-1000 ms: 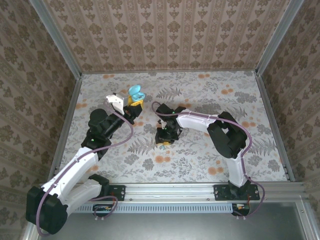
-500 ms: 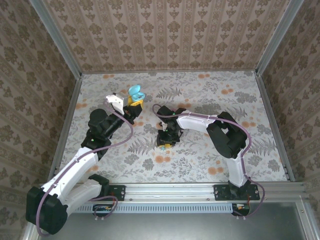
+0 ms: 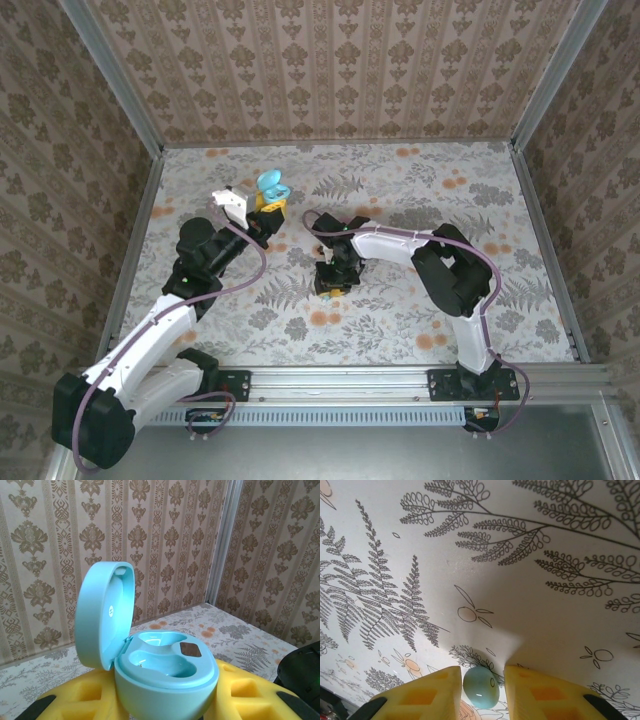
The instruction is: Insert the wireless bluetooth earbuds into the charging case
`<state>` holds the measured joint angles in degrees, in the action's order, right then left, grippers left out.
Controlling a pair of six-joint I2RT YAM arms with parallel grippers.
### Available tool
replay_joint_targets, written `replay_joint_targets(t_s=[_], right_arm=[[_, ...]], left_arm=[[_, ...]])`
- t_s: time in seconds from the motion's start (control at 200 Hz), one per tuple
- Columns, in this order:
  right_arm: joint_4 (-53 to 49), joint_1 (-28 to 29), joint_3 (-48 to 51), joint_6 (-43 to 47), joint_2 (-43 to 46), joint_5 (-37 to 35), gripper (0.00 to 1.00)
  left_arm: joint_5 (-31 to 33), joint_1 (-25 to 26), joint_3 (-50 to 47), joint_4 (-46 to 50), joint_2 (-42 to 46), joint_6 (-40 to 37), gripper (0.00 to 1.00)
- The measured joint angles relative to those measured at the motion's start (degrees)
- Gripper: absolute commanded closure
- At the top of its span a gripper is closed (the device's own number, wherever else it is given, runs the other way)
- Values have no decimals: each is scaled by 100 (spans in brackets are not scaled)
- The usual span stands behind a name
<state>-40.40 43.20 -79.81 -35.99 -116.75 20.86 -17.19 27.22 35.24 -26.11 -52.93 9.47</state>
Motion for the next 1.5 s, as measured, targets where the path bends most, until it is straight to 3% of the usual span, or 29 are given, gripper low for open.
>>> replay_joint_targets(t_s=[0.815,0.96,1.265,1.5], right_arm=[[-505,275,-297,22,-11,-951,77],[-575,125,-129,20,435,-1060,78],[-767,-741,-101,72,2120,-1226,78],[-1274,-968,-1158,396,2570,-1316,77]], left_arm=[[-15,0,0,7,-103,0,72],[-55,0,2,37,-155,-2,72],[-302,127,94,133,-723,-179,72],[-546,629,251,225,-1270,-708,72]])
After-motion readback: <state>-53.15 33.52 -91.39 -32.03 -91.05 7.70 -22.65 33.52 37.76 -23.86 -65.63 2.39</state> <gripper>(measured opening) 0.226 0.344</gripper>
